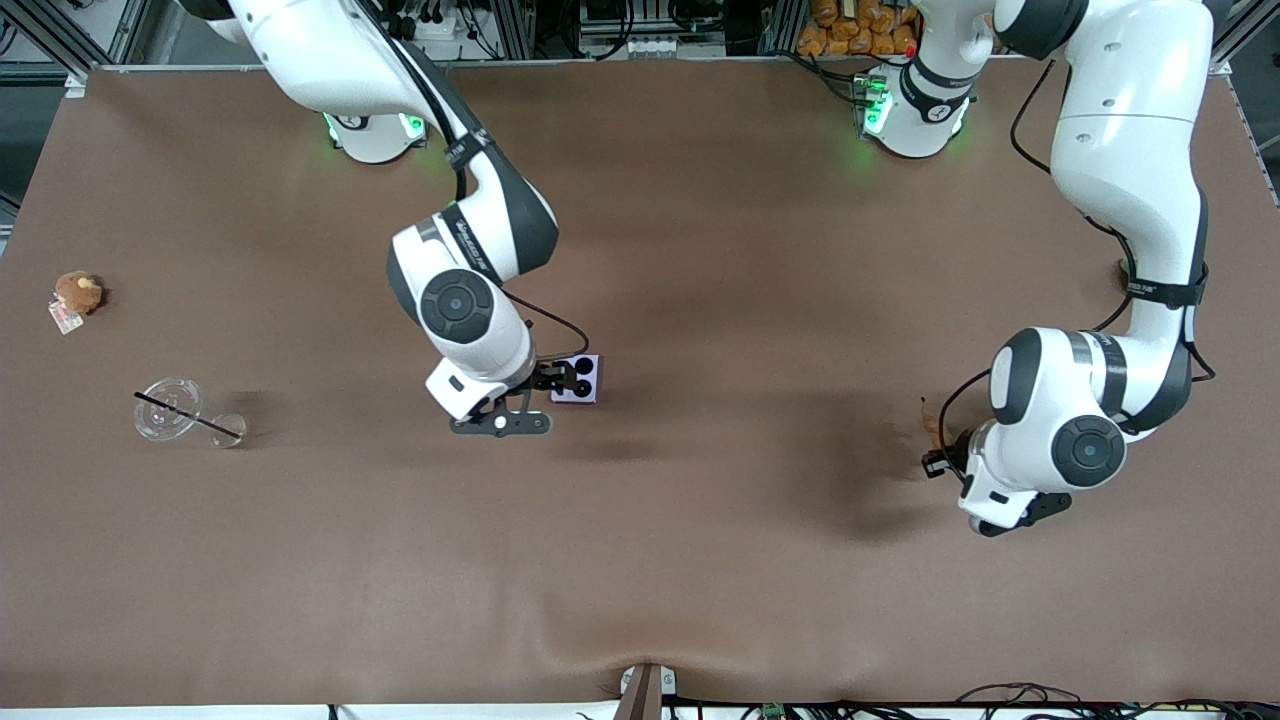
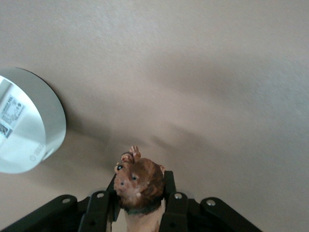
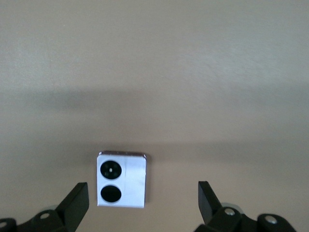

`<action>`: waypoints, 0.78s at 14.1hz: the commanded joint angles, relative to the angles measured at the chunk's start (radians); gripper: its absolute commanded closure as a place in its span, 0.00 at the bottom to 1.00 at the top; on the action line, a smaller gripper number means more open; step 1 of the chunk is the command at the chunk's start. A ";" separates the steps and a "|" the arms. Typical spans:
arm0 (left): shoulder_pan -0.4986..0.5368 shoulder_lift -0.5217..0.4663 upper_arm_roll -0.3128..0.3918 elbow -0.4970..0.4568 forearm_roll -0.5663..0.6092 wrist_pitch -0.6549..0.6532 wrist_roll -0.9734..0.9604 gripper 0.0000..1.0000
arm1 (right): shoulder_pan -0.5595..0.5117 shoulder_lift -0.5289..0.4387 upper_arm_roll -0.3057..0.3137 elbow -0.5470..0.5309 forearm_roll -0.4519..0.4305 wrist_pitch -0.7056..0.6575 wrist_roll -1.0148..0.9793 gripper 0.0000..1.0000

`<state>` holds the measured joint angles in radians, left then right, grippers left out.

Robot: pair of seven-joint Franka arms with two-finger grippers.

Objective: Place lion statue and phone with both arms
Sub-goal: 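Lower the right gripper onto the silver phone and grasp it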

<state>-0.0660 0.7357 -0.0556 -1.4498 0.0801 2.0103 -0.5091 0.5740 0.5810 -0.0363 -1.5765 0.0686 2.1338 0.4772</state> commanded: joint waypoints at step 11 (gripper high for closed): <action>0.035 0.048 -0.003 -0.014 0.122 0.067 -0.008 1.00 | 0.118 0.112 -0.011 -0.102 0.011 0.181 0.090 0.00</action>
<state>-0.0333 0.7867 -0.0550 -1.4553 0.1684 2.0621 -0.5091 0.6791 0.6857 -0.0365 -1.6772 0.0687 2.3072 0.5501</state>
